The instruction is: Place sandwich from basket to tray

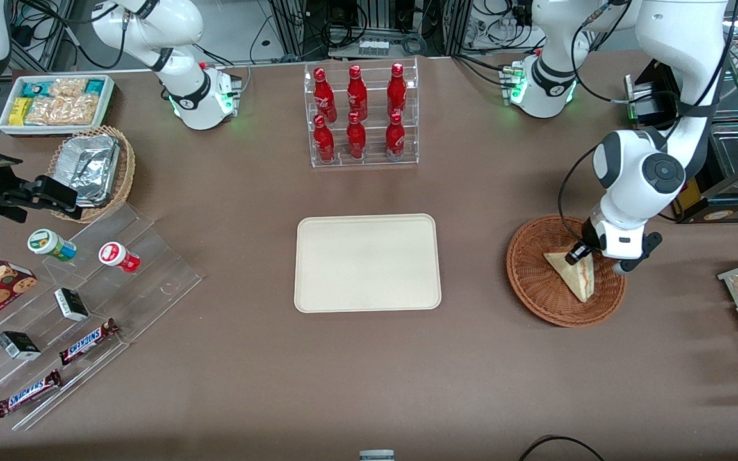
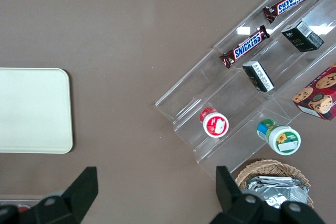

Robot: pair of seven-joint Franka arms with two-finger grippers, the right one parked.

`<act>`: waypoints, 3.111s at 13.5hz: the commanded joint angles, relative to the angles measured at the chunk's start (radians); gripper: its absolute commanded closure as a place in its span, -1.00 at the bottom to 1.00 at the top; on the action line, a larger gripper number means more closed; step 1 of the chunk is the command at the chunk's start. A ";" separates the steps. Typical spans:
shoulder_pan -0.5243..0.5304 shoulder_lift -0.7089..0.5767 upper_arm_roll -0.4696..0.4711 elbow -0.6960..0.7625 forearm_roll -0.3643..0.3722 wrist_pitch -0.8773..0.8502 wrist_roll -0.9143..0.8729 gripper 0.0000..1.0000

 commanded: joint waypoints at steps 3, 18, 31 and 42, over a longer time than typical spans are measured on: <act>-0.014 -0.112 -0.047 0.152 0.054 -0.355 -0.012 1.00; -0.437 0.545 -0.394 0.971 0.305 -0.568 -0.382 1.00; -0.504 0.505 -0.373 0.976 0.428 -0.619 -0.604 -1.00; -0.505 0.029 0.263 0.956 0.012 -1.135 0.097 -1.00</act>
